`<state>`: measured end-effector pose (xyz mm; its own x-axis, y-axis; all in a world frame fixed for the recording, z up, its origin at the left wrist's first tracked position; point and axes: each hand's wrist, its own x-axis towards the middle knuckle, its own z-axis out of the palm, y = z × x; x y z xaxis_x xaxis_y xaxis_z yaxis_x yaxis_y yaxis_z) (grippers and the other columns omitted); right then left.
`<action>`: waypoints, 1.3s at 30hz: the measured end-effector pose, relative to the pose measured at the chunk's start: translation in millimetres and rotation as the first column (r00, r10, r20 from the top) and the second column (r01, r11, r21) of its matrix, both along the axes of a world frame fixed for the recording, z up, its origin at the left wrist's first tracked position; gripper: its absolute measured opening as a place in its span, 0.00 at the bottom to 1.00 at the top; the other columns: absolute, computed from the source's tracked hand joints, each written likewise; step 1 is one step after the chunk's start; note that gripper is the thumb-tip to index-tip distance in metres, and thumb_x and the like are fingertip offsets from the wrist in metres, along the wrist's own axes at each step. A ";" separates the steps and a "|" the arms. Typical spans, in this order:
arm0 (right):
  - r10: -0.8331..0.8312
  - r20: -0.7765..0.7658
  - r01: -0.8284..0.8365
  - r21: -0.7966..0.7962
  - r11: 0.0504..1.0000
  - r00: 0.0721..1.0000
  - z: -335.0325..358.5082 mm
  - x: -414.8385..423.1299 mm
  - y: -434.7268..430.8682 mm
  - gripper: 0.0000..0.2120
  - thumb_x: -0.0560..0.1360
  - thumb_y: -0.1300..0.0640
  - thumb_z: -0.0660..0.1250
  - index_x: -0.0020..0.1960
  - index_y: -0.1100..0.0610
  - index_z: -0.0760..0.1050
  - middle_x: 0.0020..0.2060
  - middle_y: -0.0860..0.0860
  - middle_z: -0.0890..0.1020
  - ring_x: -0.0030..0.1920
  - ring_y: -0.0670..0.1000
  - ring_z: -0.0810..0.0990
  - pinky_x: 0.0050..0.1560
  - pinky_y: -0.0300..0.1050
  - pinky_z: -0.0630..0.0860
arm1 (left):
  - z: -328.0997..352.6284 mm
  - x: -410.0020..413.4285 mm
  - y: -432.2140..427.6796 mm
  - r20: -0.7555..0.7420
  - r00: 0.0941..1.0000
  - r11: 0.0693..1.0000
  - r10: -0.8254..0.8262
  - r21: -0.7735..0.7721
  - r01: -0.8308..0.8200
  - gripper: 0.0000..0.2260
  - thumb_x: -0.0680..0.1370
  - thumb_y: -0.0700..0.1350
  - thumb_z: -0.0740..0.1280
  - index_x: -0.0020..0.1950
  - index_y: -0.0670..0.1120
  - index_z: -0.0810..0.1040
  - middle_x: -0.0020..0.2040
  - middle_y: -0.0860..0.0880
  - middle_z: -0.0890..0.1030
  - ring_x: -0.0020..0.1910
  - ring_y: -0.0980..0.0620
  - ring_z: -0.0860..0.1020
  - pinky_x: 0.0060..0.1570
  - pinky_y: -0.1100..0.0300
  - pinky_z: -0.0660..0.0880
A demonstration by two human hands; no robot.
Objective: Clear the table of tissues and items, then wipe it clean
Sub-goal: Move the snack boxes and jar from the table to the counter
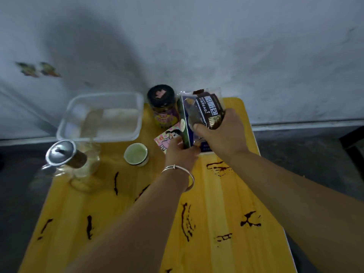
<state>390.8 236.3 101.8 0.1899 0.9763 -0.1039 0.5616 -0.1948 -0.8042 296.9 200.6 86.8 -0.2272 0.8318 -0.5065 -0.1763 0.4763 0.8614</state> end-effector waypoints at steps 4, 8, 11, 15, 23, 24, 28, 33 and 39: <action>0.063 -0.017 -0.062 0.054 0.997 0.998 40.8 -58.8 -47.0 0.31 0.59 0.39 0.70 0.55 0.56 0.68 0.50 0.51 0.76 0.52 0.54 0.76 0.52 0.58 0.76 | 37.4 -62.6 -63.2 -0.023 0.999 0.999 0.044 0.008 -0.044 0.13 0.70 0.28 0.63 0.41 0.46 0.77 0.38 0.44 0.78 0.41 0.46 0.74 0.43 0.53 0.72; 0.210 -0.002 -0.209 0.107 0.972 0.978 80.7 -137.8 -121.6 0.39 0.55 0.34 0.66 0.59 0.55 0.68 0.52 0.52 0.78 0.54 0.54 0.77 0.52 0.58 0.76 | 80.7 -140.6 -148.2 0.020 0.978 0.978 0.209 -0.003 -0.209 0.10 0.71 0.29 0.63 0.47 0.42 0.76 0.39 0.45 0.78 0.39 0.48 0.76 0.43 0.53 0.74; 0.321 0.053 -0.325 0.120 0.938 0.945 109.2 -207.3 -194.0 0.35 0.60 0.38 0.71 0.59 0.58 0.67 0.52 0.54 0.77 0.53 0.56 0.77 0.51 0.57 0.77 | 112.1 -211.4 -228.1 0.017 0.952 0.952 0.305 0.022 -0.306 0.08 0.71 0.31 0.65 0.43 0.45 0.75 0.37 0.46 0.78 0.37 0.49 0.76 0.47 0.51 0.74; 0.435 0.049 -0.437 0.135 0.889 0.899 144.6 -311.7 -303.8 0.36 0.59 0.36 0.71 0.57 0.57 0.67 0.52 0.54 0.78 0.52 0.56 0.77 0.52 0.59 0.76 | 150.5 -315.3 -348.1 0.019 0.897 0.896 0.442 0.040 -0.442 0.07 0.72 0.34 0.66 0.45 0.44 0.72 0.41 0.44 0.78 0.41 0.47 0.78 0.49 0.49 0.77; 0.633 0.064 -0.635 0.129 0.762 0.772 201.3 -492.4 -470.7 0.33 0.65 0.37 0.70 0.60 0.58 0.68 0.56 0.55 0.75 0.57 0.56 0.74 0.57 0.58 0.74 | 217.0 -486.6 -543.3 0.027 0.714 0.710 0.700 0.078 -0.700 0.20 0.72 0.36 0.68 0.64 0.39 0.69 0.54 0.40 0.78 0.50 0.43 0.78 0.49 0.50 0.78; 0.657 0.069 -0.659 0.132 0.740 0.751 210.0 -514.6 -486.7 0.33 0.65 0.38 0.71 0.60 0.58 0.68 0.56 0.54 0.75 0.57 0.55 0.74 0.58 0.57 0.74 | 226.8 -505.9 -562.8 0.028 0.692 0.688 0.722 0.083 -0.721 0.19 0.73 0.35 0.68 0.62 0.38 0.69 0.53 0.41 0.78 0.49 0.43 0.78 0.51 0.49 0.77; 0.723 0.097 -0.728 0.144 0.670 0.684 238.2 -584.5 -520.0 0.34 0.65 0.36 0.70 0.62 0.56 0.69 0.56 0.53 0.76 0.57 0.54 0.74 0.58 0.56 0.74 | 252.2 -563.8 -607.7 0.070 0.618 0.611 0.783 0.103 -0.785 0.16 0.73 0.35 0.68 0.59 0.41 0.69 0.53 0.41 0.77 0.51 0.43 0.77 0.52 0.49 0.77; 0.799 0.146 -0.811 0.149 0.566 0.584 257.7 -672.3 -537.7 0.36 0.65 0.35 0.69 0.64 0.57 0.68 0.58 0.54 0.74 0.58 0.54 0.73 0.59 0.56 0.73 | 258.9 -643.6 -625.5 0.148 0.515 0.507 0.844 0.094 -0.857 0.13 0.73 0.32 0.67 0.54 0.41 0.68 0.55 0.38 0.76 0.54 0.41 0.77 0.54 0.46 0.76; 0.844 0.176 -0.861 0.164 0.482 0.506 278.1 -801.5 -524.0 0.36 0.66 0.36 0.69 0.64 0.58 0.67 0.59 0.55 0.75 0.59 0.56 0.73 0.59 0.58 0.72 | 260.1 -768.0 -609.8 0.113 0.455 0.443 0.883 0.119 -0.889 0.18 0.73 0.31 0.65 0.62 0.34 0.69 0.56 0.37 0.77 0.43 0.45 0.77 0.34 0.58 0.75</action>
<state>-410.6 -287.7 380.0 -0.7498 0.6550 0.0930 0.4088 0.5692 -0.7134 -471.1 -409.2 346.9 -0.8705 0.2460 -0.4263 -0.4562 -0.0783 0.8864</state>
